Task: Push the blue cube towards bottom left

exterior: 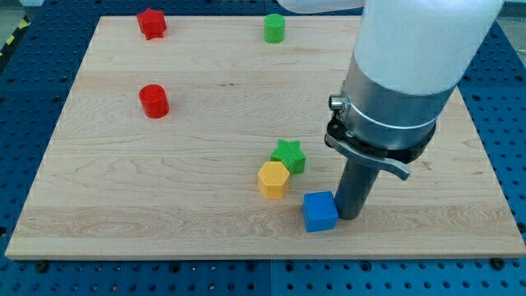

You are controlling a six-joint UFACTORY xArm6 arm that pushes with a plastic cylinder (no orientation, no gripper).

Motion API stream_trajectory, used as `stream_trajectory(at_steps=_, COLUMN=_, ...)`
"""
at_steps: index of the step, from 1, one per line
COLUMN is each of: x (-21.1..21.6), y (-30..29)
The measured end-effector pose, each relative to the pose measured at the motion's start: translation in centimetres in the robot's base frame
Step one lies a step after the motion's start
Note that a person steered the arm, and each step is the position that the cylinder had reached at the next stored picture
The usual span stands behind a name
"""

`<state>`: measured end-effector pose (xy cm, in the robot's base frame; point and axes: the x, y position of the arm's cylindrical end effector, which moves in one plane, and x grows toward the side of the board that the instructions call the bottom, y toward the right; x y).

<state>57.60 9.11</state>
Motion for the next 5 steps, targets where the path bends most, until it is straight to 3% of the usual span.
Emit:
stream_trajectory(at_steps=2, x=0.0, y=-3.2)
stream_trajectory(at_steps=5, x=1.5, y=-3.4)
